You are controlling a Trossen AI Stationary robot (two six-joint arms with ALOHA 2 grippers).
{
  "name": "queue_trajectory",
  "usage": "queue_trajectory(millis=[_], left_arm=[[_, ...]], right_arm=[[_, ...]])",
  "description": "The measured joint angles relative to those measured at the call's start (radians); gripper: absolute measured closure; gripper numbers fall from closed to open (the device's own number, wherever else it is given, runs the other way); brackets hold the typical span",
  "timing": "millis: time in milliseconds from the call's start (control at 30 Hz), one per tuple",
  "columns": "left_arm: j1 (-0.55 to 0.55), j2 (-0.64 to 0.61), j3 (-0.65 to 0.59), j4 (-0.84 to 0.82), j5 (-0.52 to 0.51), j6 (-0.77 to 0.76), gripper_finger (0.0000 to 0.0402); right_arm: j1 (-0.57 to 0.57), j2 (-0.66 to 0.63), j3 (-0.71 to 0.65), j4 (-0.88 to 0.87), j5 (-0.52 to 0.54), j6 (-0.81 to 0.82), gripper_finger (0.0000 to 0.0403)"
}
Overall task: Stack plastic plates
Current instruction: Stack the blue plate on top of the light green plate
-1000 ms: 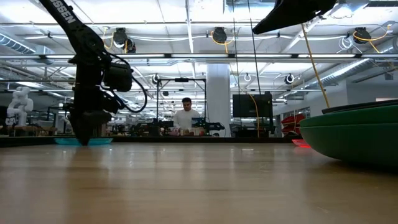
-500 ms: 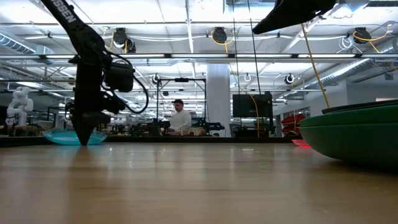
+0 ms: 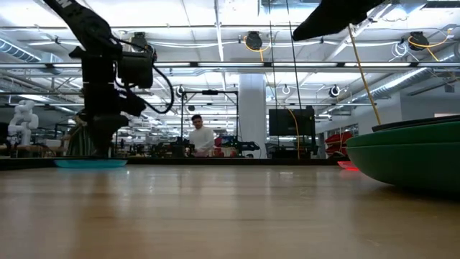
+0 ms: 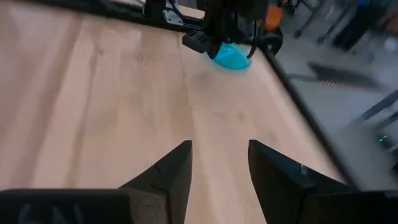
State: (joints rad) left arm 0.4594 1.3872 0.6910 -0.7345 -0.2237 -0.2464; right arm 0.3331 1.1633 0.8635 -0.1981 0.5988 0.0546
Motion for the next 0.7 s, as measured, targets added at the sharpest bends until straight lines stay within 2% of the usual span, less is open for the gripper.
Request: queue_trajectory(millis=[167, 367, 567, 700], left_arm=[[-0.103, -0.008, 0.001, 0.044, 0.008, -0.015, 0.0362], [-0.223, -0.008, 0.002, 0.061, 0.015, -0.047, 0.0362], [-0.334, -0.008, 0.003, 0.089, 0.019, -0.070, 0.0362], [-0.392, -0.008, 0.003, 0.106, 0.018, -0.077, 0.0362]], right_arm=[[0.000, 0.041, 0.000, 0.000, -0.002, 0.277, 0.0255], [0.002, 0.143, 0.000, 0.011, -0.001, 0.488, 0.0255], [-0.051, 0.253, 0.000, 0.140, -0.003, 0.569, 0.0255], [-0.118, 0.300, 0.020, 0.220, -0.087, 0.557, 0.0255]])
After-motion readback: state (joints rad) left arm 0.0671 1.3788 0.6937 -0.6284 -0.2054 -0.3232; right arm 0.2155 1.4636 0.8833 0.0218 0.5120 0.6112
